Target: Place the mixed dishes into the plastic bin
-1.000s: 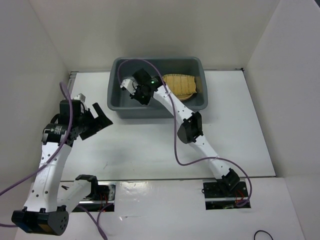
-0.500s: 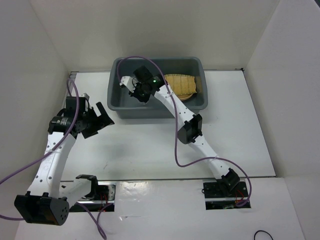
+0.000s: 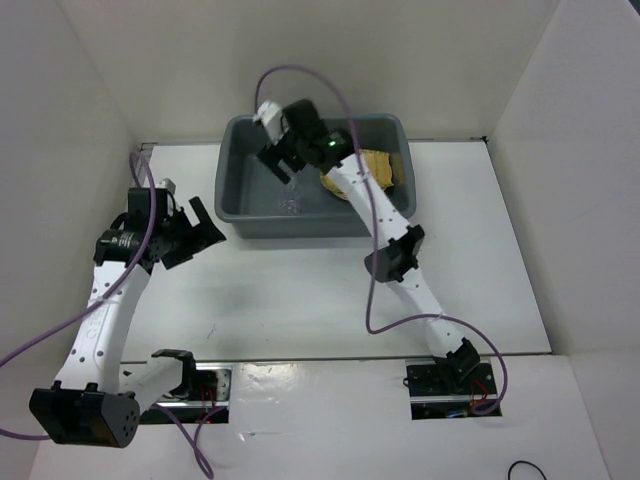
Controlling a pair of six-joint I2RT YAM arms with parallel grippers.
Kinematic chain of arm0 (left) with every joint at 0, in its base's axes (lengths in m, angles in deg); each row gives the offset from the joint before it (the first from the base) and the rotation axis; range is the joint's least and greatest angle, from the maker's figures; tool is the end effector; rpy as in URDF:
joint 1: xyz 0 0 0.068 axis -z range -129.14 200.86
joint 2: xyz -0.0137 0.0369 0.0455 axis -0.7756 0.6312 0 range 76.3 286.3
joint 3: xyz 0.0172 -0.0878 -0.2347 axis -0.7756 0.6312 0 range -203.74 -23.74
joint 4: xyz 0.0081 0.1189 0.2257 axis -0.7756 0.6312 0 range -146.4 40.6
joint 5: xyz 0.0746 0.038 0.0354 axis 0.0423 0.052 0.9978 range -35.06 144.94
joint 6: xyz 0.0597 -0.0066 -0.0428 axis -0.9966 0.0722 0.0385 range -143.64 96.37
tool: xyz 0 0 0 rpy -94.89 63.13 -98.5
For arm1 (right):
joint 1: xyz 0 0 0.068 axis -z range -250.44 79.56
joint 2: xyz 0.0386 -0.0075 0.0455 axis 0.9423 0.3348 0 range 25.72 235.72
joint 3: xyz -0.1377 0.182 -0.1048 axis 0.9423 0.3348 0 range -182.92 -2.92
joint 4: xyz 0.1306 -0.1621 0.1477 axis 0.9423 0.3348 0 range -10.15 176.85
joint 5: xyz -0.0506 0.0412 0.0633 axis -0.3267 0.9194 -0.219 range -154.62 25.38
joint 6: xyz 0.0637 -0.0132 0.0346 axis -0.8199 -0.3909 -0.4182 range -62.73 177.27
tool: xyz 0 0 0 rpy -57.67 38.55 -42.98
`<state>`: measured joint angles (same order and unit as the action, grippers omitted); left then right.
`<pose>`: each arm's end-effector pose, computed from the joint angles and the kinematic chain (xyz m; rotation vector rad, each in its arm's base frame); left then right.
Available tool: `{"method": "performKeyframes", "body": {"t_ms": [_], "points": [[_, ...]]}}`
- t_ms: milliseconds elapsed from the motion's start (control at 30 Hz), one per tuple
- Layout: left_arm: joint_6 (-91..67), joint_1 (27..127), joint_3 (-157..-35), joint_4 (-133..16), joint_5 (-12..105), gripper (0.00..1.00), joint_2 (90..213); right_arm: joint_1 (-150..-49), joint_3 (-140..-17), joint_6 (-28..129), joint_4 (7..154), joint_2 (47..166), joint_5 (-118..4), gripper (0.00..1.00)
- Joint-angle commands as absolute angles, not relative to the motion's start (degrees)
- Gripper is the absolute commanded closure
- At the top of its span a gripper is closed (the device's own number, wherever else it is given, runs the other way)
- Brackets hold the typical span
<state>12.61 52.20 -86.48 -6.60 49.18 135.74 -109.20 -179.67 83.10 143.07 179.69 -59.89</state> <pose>0.2246 -0.0114 0.2969 -0.6796 2.3232 -0.4262 0.4152 0.3398 0.2794 -1.2561 1.9060 0.2124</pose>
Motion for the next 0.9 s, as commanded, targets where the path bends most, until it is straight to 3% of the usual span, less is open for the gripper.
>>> {"method": "performKeyframes", "body": {"t_ms": [0,133,233,267,400,433,633,867], "points": [[8.98,51.47,-90.62,-10.5,49.67,0.0,132.91,-104.55,-182.31,68.11,131.97,157.93,-74.41,0.01],[8.27,51.47,-88.09,-17.44,49.67,0.0,125.97,-101.21,-182.31,71.77,138.98,146.94,-88.59,0.01],[7.74,51.47,-81.86,-26.31,48.52,0.0,117.25,-91.74,-182.31,70.21,154.88,144.9,-83.28,0.01],[7.74,51.47,-80.27,-30.08,48.52,0.0,112.12,-88.66,-166.56,68.11,154.91,137.94,-83.25,0.01],[9.76,51.47,-79.81,-29.86,55.11,0.0,105.48,-68.98,-145.09,72.38,153.86,125.76,-58.26,0.01],[8.81,51.47,-80.78,-27.94,55.12,0.0,105.48,-65.29,-134.86,74.74,153.25,123.3,-56.46,0.01],[4.93,51.47,-87.99,-18.45,53.45,0.0,110.93,-64.64,-94.75,80.04,139.83,95.98,-52.58,0.01],[7.12,51.47,-87.47,-15.27,52.04,0.0,110.31,-67.54,-88.53,77.06,143.75,89.71,-53.28,0.01]]}}
